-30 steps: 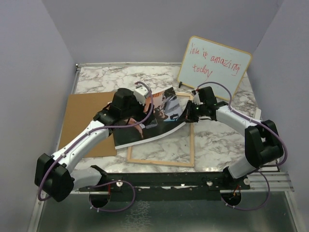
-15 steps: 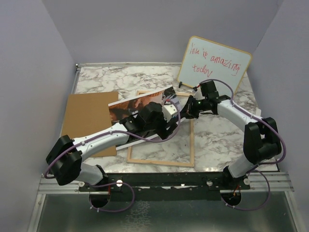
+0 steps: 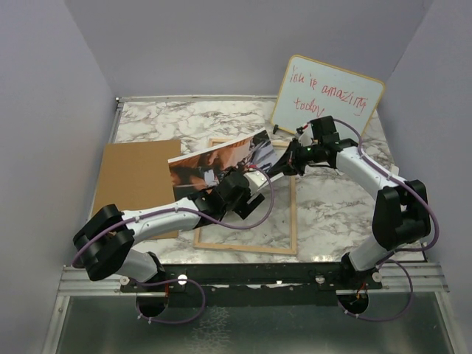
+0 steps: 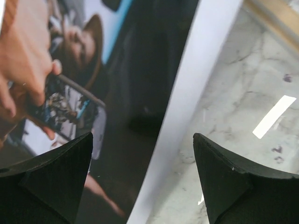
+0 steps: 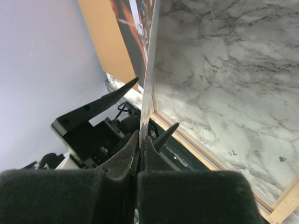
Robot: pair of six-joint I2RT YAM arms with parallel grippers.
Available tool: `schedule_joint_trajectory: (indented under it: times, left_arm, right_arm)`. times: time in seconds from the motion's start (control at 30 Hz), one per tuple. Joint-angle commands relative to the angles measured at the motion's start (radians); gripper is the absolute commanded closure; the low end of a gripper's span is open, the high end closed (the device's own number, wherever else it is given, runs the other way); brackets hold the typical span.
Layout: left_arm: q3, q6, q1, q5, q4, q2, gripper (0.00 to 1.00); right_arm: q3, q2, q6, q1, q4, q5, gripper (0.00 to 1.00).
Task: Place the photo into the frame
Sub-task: Turn over the photo from the photo frame.
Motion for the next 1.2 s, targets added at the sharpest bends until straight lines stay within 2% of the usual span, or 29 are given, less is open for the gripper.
schedule_joint_trajectory:
  times: [0.0, 0.13, 0.33, 0.5, 0.53, 0.7, 0.77, 0.87, 1.03, 1.17]
  left_arm:
    - [-0.041, 0.017, -0.006, -0.154, 0.061, -0.025, 0.15]
    - [-0.055, 0.001, -0.006, -0.208, 0.051, -0.005, 0.31]
    - [-0.06, -0.008, -0.007, -0.236, 0.024, -0.033, 0.67]
    - [-0.04, 0.008, -0.007, -0.198, -0.019, -0.03, 0.97]
    - [-0.023, 0.007, -0.007, -0.197, -0.036, -0.022, 1.0]
    - [0.054, 0.016, -0.007, -0.161, -0.118, -0.014, 1.0]
    - [0.109, 0.022, -0.007, -0.145, -0.176, -0.017, 1.0]
    - [0.211, 0.022, -0.002, -0.141, -0.278, -0.017, 1.0]
    - [0.408, -0.021, 0.045, -0.08, -0.447, 0.002, 1.0]
    - [0.548, -0.059, 0.126, 0.041, -0.563, 0.018, 1.0]
  right_arm:
    - [0.016, -0.015, 0.039, -0.012, -0.03, -0.088, 0.99]
    - [0.02, -0.021, 0.056, -0.021, -0.037, -0.076, 0.99]
    - [0.014, -0.021, 0.08, -0.036, -0.028, -0.052, 0.99]
    - [0.025, -0.024, 0.09, -0.04, -0.015, -0.068, 0.99]
    - [0.028, -0.026, 0.09, -0.043, -0.017, -0.068, 0.98]
    - [0.027, -0.053, 0.111, -0.055, 0.015, -0.066, 0.6]
    - [0.002, -0.087, 0.161, -0.072, 0.115, -0.113, 0.44]
    - [0.018, -0.137, 0.177, -0.088, 0.228, -0.098, 0.27]
    - [0.148, -0.218, 0.063, -0.11, 0.167, 0.054, 0.15]
    - [0.189, -0.33, -0.013, -0.128, 0.153, 0.245, 0.09]
